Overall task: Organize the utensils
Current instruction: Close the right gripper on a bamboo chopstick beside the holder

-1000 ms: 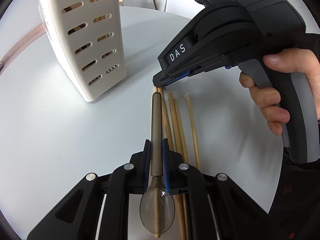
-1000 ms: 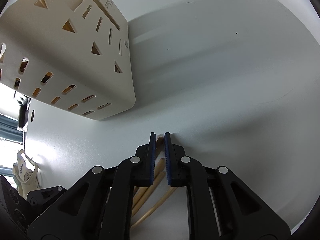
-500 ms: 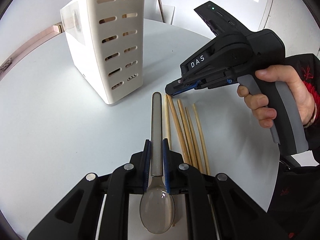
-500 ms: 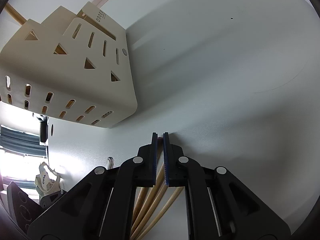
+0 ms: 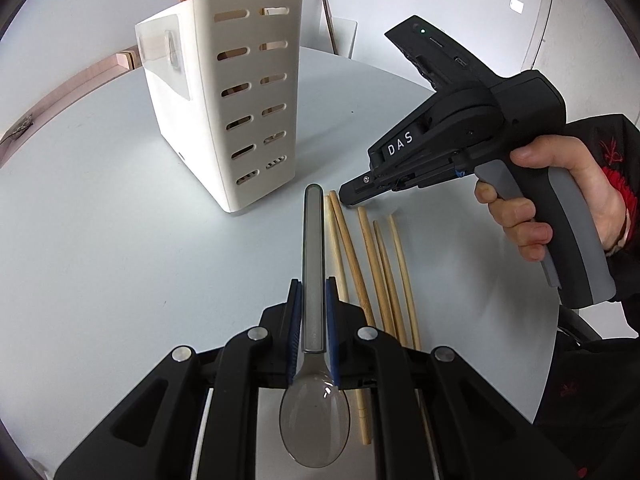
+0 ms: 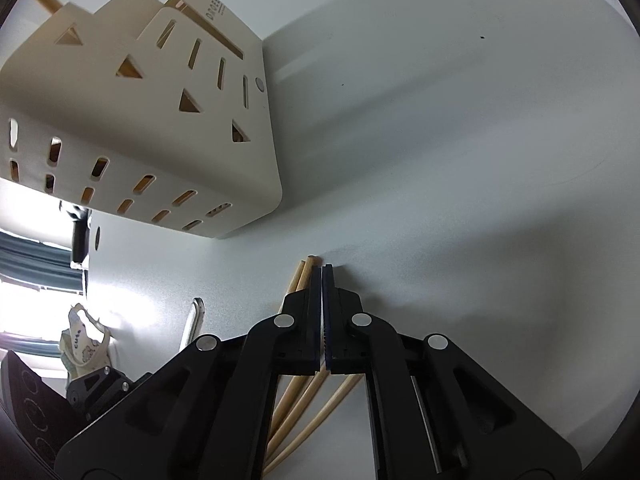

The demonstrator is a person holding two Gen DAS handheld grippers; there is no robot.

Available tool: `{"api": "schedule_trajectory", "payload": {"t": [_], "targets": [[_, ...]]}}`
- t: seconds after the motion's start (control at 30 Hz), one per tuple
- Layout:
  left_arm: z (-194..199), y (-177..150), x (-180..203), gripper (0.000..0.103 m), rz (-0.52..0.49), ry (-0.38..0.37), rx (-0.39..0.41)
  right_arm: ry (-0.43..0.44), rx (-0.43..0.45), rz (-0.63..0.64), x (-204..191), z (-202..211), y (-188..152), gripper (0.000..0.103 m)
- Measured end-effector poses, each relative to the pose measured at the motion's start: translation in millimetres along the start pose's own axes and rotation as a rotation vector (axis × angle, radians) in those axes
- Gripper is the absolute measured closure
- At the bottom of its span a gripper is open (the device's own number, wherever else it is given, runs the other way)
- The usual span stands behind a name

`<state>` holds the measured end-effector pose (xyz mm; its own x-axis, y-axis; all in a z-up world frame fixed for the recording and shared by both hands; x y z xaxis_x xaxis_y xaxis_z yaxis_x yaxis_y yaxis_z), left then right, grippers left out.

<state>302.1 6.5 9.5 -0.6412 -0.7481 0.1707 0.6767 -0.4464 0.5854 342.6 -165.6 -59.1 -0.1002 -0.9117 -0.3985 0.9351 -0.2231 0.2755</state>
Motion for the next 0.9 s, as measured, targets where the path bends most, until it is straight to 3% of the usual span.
{"api": "schedule_trajectory", "payload": {"t": [0.27, 0.6, 0.9], "targets": [[-1, -4, 2, 0.091, 0.006, 0.001, 0.009, 0.002, -0.005, 0.01, -12, -3, -4, 0.086], [9, -11, -5, 0.091, 0.027, 0.003, 0.03, -0.156, 0.012, 0.097, -23, -4, -8, 0.086], [13, -22, -8, 0.091, 0.025, 0.021, 0.024, -0.228, 0.005, 0.082, -32, -8, -7, 0.082]]}}
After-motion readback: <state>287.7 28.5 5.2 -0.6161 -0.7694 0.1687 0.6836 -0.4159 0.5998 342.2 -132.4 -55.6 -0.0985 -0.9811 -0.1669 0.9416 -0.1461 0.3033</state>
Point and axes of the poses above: each gripper's, at about its wrist camera, not at the fingertips, and z roughly against the way its jaws point, x to its right, y to its top, the point moved 7 cm from there along -z, roughly the way its jaws point, and after that the axes turned 8 degrees about z, right-handed, at the moved point
